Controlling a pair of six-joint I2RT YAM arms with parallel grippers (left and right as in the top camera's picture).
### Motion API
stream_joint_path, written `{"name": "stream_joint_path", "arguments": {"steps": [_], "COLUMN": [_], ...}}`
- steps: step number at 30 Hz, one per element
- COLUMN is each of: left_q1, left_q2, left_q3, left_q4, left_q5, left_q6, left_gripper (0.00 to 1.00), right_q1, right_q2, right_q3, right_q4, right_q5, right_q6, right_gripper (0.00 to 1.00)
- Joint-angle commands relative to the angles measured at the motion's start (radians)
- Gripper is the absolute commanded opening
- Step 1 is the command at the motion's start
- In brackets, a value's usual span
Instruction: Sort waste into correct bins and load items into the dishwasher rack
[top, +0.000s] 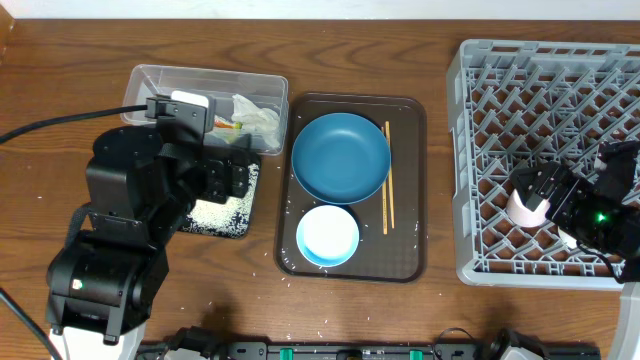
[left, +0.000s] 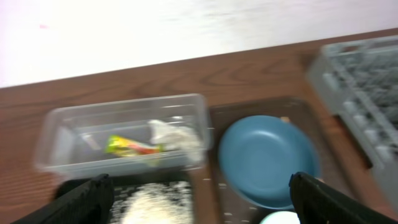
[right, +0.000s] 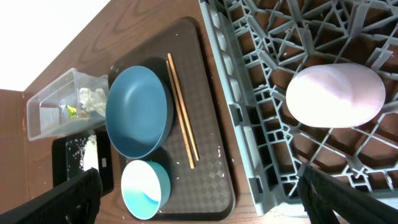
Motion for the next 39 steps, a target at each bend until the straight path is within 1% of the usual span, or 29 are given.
{"name": "stream_joint_path", "arguments": {"steps": [1, 7, 10, 15, 18, 22, 26, 33, 39], "left_q1": [-0.002, -0.002, -0.002, -0.001, -0.001, -0.001, -0.001, -0.001, -0.001], "left_q2": [-0.027, -0.148, -0.227, -0.4, -0.508, -0.639, -0.765, -0.968, -0.965], "left_q3": [-0.004, -0.072, -0.158, -0.418, -0.579, -0.754, -0.899, -1.097, -1.23], "left_q4": [0.0, -0.023, -0.009, 0.201, 0.326, 0.444, 0.5, 0.504, 0.585], "left_q5": [-0.156, -0.158, -0.158, -0.158, -0.158, -0.158, -0.158, -0.158, -0.116], "left_q6": [0.047, 0.05, 0.047, -0.004, -0.057, -0.109, -0.151, -0.198, -0.209], "left_gripper": [0.93, 0.93, 0.93, 0.93, 0.94, 0.94, 0.93, 0.93, 0.94], "right_q1": [0.006, 0.006, 0.006, 0.006, 0.006, 0.006, 0.006, 0.006, 0.006], "right_q2": [-0.003, -0.003, -0.002, -0.002, -0.003, -0.002, -0.001, 0.0, 0.004], "right_q3": [0.011, 0.011, 0.011, 0.011, 0.011, 0.011, 0.011, 0.011, 0.011], "right_q4": [-0.002, -0.002, -0.001, -0.001, -0.002, -0.002, -0.002, -0.002, -0.002], "right_q5": [-0.001, -0.001, -0.001, -0.001, -0.001, -0.001, -0.001, -0.001, -0.001], "right_q6": [-0.01, -0.01, -0.01, -0.01, -0.01, -0.011, -0.01, -0.01, -0.01], "right_gripper": [0.99, 0.99, 0.99, 0.99, 0.99, 0.99, 0.99, 0.99, 0.99]}}
